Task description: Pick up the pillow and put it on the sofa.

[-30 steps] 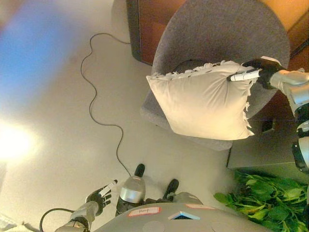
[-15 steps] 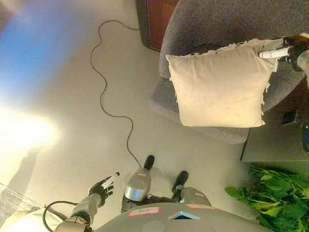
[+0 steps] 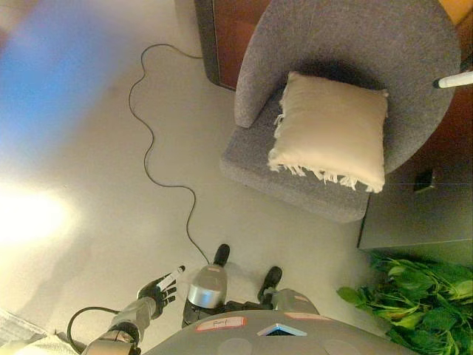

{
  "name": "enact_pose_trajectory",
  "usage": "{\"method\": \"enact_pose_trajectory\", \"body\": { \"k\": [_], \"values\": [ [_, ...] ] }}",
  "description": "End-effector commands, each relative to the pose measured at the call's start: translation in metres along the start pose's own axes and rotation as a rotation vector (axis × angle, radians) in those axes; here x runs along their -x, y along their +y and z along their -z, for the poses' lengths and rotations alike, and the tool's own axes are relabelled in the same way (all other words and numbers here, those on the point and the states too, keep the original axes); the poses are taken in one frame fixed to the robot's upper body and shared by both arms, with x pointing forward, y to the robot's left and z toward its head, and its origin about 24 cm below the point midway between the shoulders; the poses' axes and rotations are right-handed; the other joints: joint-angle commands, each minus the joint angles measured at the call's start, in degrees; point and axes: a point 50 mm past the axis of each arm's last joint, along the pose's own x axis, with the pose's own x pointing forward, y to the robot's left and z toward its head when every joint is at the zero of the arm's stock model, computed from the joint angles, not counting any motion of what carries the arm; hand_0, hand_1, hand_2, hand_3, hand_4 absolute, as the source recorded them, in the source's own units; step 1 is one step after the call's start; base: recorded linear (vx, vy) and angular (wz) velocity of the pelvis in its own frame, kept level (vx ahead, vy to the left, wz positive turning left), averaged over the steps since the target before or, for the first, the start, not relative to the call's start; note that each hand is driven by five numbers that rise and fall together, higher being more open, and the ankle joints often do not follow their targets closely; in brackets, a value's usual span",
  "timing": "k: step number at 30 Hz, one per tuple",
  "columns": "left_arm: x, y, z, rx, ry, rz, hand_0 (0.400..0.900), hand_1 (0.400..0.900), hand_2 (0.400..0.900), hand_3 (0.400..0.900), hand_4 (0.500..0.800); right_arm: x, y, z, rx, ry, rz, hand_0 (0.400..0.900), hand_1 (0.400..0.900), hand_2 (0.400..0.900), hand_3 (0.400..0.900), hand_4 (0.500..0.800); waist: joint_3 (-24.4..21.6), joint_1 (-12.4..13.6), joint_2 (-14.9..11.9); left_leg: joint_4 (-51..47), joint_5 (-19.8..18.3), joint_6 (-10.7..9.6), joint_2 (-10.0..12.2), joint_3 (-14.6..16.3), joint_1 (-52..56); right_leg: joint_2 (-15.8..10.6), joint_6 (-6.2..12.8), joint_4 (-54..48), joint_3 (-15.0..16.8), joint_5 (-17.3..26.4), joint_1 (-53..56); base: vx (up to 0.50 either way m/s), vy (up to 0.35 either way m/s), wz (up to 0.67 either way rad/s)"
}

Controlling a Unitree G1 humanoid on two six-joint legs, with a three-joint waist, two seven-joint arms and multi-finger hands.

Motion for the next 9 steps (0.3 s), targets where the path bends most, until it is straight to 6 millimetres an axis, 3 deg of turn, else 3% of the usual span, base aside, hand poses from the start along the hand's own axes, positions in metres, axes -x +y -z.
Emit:
{"method": "enact_pose_trajectory", "body": {
  "k": [1, 5, 8, 9],
  "values": [
    [0.006, 0.027, 0.012, -0.063, 0.061, -0.074, 0.9, 0.9, 0.9, 0.9, 0.8, 0.01, -0.05, -0.004, 0.103, -0.051, 0.188, 0.9, 0.9, 0.9, 0.9, 0.8, -5.28, -0.93, -4.03, 0.55, -8.5, -1.36, -0.22, 3.23, 2.33, -2.32, 3.94, 1.09, 2.82, -6.39, 3.12, -0.02, 0.029, -0.16],
    [0.005, 0.025, 0.009, -0.038, 0.055, -0.076, 0.9, 0.9, 0.9, 0.9, 0.8, -0.004, 0.004, 0.039, 0.11, -0.049, 0.037, 0.9, 0.9, 0.9, 0.9, 0.8, -5.58, -3.02, -4.25, 0.35, -9.04, -0.87, -0.33, 4.65, 3.29, -2.36, 4.14, 1.34, 3.94, -6.33, 3.14, -0.04, 0.021, -0.22],
    [0.003, 0.021, 0.003, -0.034, 0.034, -0.077, 0.9, 0.9, 0.9, 0.9, 0.8, -0.005, 0.074, 0.083, 0.064, -0.043, -0.146, 0.9, 0.9, 0.9, 0.9, 0.8, -5.71, -4.92, -4.22, 0.44, -9.68, -0.35, -0.29, 6.12, 4.12, -2.48, 4.17, 1.96, 4.99, -6.44, 3.04, -0.04, 0.003, -0.25],
    [0.003, 0.022, 0.002, -0.034, 0.03, -0.082, 0.9, 0.9, 0.9, 0.9, 0.8, -0.003, 0.087, 0.092, 0.062, -0.04, -0.169, 0.9, 0.9, 0.9, 0.9, 0.8, -5.73, -5.08, -4.28, 0.48, -9.81, -0.28, -0.29, 6.36, 4.25, -2.49, 4.18, 2.06, 5.2, -6.48, 3.03, -0.02, 0.0, -0.13]
  ]
}}
